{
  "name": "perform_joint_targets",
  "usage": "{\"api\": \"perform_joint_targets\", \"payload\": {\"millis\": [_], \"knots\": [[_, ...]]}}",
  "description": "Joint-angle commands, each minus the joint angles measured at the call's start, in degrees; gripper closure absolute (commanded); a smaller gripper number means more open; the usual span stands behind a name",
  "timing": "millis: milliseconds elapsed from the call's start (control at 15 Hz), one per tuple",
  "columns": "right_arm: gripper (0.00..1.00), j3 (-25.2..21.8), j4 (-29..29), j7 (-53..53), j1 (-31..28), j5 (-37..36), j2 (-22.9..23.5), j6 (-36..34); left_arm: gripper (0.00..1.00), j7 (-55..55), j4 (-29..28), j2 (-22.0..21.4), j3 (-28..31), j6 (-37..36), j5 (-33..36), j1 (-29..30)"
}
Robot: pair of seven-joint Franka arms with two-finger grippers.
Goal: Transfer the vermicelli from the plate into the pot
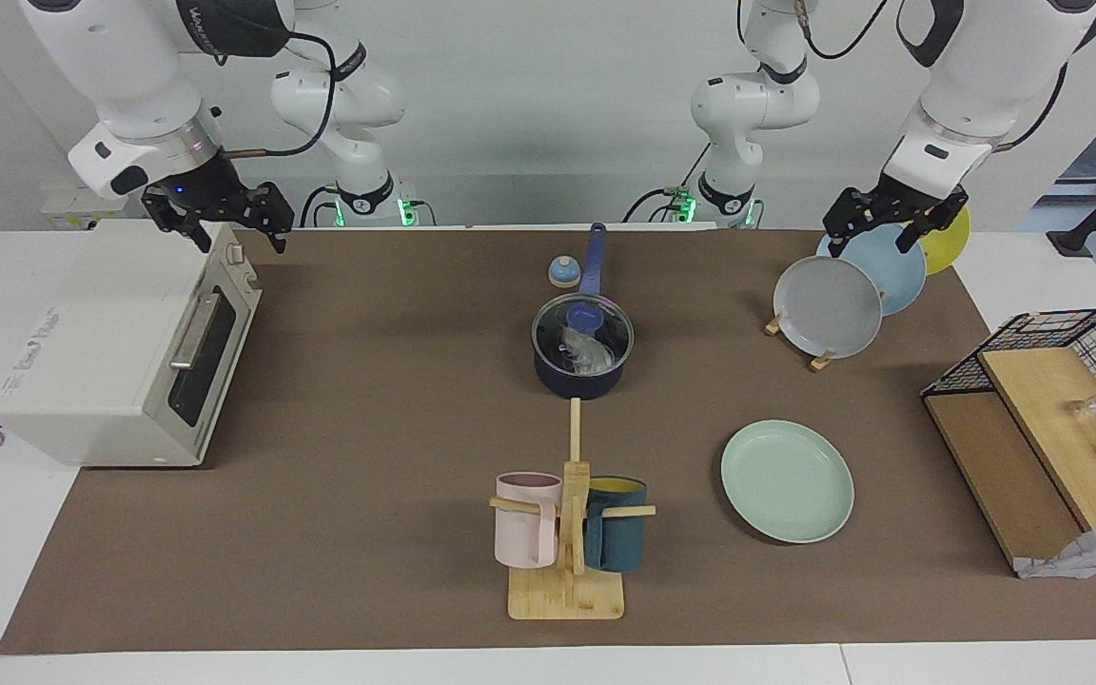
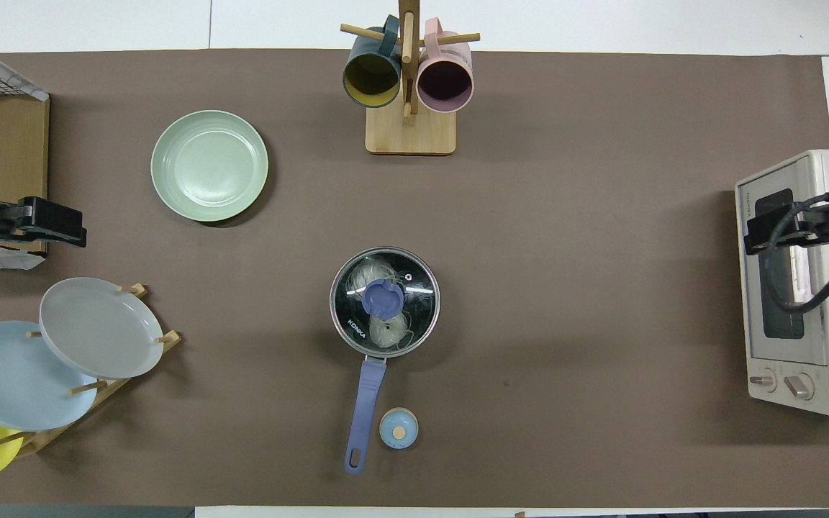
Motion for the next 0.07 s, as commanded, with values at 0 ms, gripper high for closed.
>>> {"api": "perform_joint_targets", "payload": {"millis": [0], "knots": [[0.00,0.21,-1.00,-1.44,-0.55,1.08,-0.98,1.02,0.00,-0.10,-0.07,-0.21,-0.66,-0.04,0.79,0.90]]}}
